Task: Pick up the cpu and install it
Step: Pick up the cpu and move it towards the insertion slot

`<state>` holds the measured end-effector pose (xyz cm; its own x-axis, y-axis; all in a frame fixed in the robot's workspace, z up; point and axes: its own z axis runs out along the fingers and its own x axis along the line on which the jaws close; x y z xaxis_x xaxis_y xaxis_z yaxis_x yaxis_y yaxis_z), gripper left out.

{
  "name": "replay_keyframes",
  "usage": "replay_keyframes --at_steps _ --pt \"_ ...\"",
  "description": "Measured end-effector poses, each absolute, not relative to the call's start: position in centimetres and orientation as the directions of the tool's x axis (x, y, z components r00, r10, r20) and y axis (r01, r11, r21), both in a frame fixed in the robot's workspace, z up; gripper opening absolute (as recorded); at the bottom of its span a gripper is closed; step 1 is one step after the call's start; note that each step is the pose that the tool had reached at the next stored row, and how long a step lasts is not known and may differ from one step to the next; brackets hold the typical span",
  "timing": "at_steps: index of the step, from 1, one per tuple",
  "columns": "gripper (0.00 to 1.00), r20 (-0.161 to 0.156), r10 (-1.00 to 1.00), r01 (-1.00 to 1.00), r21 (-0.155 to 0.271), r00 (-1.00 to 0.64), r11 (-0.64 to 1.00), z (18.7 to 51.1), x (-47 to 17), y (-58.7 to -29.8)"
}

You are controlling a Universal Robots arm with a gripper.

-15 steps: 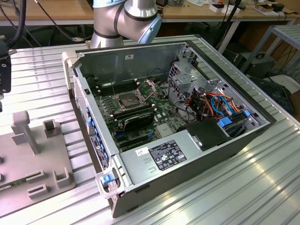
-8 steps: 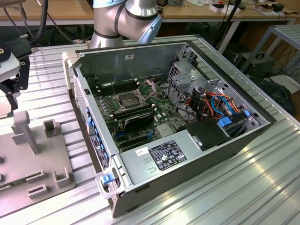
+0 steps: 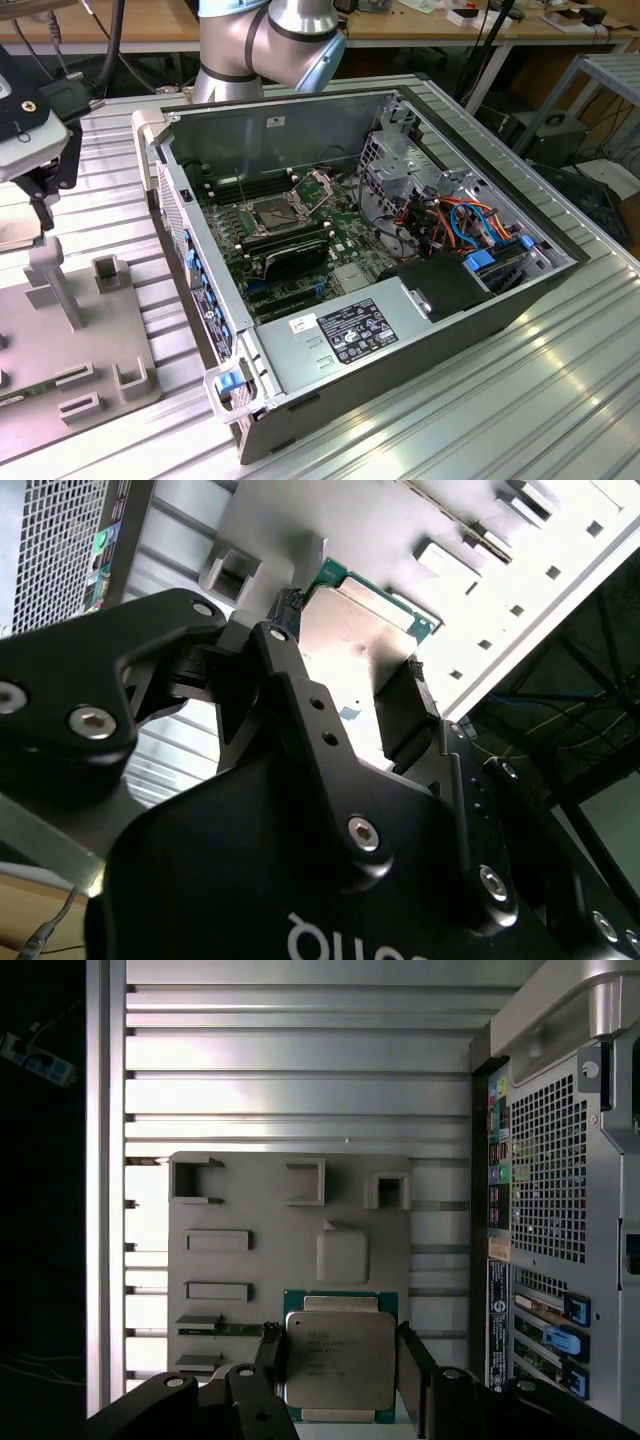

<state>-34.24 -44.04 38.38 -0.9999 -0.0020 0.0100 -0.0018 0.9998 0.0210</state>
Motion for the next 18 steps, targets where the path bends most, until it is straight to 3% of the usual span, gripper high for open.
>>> replay_keyframes --at_steps 18 --pt "0.55 0.010 -0.002 -0.002 0.021 -1.000 1.000 38.4 -31.4 -44.0"
